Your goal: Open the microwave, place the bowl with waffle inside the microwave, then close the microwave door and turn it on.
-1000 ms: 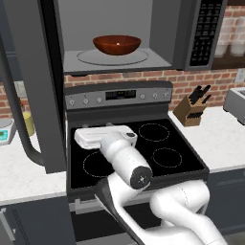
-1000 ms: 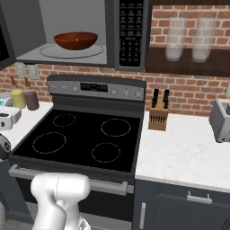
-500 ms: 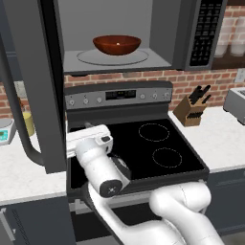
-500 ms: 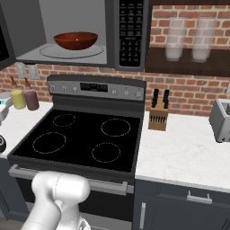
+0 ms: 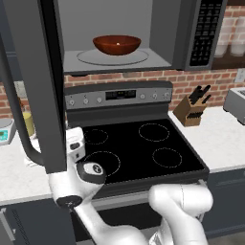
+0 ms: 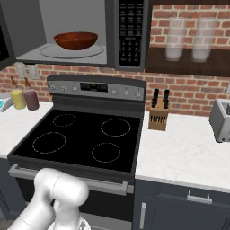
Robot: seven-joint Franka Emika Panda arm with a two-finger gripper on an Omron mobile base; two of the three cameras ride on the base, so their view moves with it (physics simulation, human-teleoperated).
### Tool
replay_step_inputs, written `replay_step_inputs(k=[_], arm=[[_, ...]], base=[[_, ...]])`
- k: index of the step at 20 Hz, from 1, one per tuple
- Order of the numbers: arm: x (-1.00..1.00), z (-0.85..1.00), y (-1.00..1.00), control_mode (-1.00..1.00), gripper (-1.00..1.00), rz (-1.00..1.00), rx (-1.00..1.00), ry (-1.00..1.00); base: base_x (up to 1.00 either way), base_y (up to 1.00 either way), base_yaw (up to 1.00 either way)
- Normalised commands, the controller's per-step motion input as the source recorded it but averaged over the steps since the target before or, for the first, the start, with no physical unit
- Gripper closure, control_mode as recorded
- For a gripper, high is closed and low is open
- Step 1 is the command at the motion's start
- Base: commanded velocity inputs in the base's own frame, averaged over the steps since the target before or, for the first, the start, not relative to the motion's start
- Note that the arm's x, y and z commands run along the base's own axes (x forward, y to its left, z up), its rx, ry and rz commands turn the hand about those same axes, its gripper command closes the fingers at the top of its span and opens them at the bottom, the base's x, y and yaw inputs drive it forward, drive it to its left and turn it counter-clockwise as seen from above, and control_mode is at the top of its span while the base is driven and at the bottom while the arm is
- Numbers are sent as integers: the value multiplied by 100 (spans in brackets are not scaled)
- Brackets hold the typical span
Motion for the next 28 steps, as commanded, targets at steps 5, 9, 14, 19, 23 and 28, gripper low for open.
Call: replay_step_inputs(k=[5, 9, 14, 19, 23, 28], arm=[[-7, 0, 72, -100, -100, -18, -4, -14], [-8, 0, 62, -100, -100, -22, 0, -21], [-2, 0, 68, -100, -100, -24, 0, -20], [0, 0, 73, -100, -100, -22, -1, -17], [0, 10, 60, -100, -100, -18, 0, -12], [-22, 16, 12, -100, -100, -19, 0, -6]], base=[[0, 0, 0], [0, 0, 0], [0, 0, 0], [0, 0, 0], [0, 0, 0], [0, 0, 0]])
